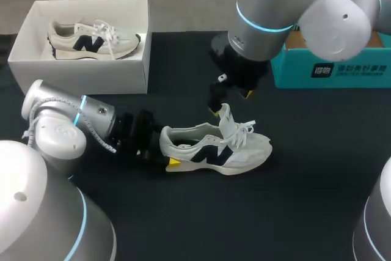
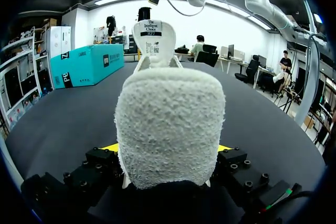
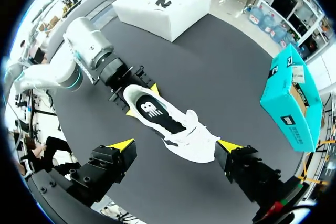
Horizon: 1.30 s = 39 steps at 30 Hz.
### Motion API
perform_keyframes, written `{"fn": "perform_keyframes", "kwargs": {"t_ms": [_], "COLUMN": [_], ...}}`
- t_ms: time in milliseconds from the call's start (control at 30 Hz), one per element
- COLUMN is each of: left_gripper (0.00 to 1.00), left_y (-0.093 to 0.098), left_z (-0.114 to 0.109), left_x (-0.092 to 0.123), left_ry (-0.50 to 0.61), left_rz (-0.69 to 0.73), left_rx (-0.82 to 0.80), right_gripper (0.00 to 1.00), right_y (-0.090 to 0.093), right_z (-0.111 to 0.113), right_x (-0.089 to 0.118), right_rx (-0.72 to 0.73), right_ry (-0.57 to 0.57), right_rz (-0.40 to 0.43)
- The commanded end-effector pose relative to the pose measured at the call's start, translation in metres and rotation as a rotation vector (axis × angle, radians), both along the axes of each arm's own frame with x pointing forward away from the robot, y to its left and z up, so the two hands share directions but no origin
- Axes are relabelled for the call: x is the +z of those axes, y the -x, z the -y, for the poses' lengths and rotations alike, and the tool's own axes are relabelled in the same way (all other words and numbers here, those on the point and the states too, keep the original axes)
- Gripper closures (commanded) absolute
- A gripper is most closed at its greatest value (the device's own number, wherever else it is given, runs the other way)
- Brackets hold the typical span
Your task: Take the shoe out of the shoebox, open the shoe tongue, remove and reinsert the insole, then place the shoe into the shoebox
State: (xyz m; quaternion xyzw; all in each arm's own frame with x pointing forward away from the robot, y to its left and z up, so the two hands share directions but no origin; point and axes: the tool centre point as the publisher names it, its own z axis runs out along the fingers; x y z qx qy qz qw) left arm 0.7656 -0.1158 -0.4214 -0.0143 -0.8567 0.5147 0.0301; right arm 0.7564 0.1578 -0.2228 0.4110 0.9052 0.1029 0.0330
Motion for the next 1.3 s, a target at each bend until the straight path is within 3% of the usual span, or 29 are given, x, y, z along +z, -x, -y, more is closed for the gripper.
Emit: {"fn": "perform_keyframes", "kwargs": {"t_ms": [33, 233, 533, 567, 633, 767, 1300], "left_gripper": [1.0, 1.0, 1.0, 1.0, 1.0, 1.0, 1.0], "left_y": [0.0, 0.0, 0.0, 0.0, 0.0, 0.0, 0.0], "left_z": [0.001, 0.001, 0.001, 0.001, 0.001, 0.001, 0.001], "left_x": [-0.003, -0.003, -0.003, -0.003, -0.003, -0.003, -0.003], "left_ry": [-0.002, -0.002, -0.002, -0.002, -0.002, -0.002, -0.002], "left_rz": [0.0, 0.0, 0.0, 0.0, 0.0, 0.0, 0.0], "left_rx": [0.002, 0.002, 0.002, 0.002, 0.002, 0.002, 0.002], "right_gripper": [0.0, 0.0, 0.0, 0.58, 1.0, 1.0, 1.0], "right_y": [0.001, 0.001, 0.003, 0.003, 0.003, 0.004, 0.004], "right_z": [0.005, 0.005, -0.02, -0.023, -0.027, -0.033, -0.033], "right_x": [-0.002, -0.002, -0.006, -0.005, -0.004, -0.007, -0.007], "right_rx": [0.19, 0.19, 0.366, 0.381, 0.407, 0.432, 0.432], "right_ry": [0.001, 0.001, 0.006, 0.004, 0.019, 0.084, 0.084], "right_rz": [0.033, 0.033, 0.086, 0.087, 0.087, 0.085, 0.085]}}
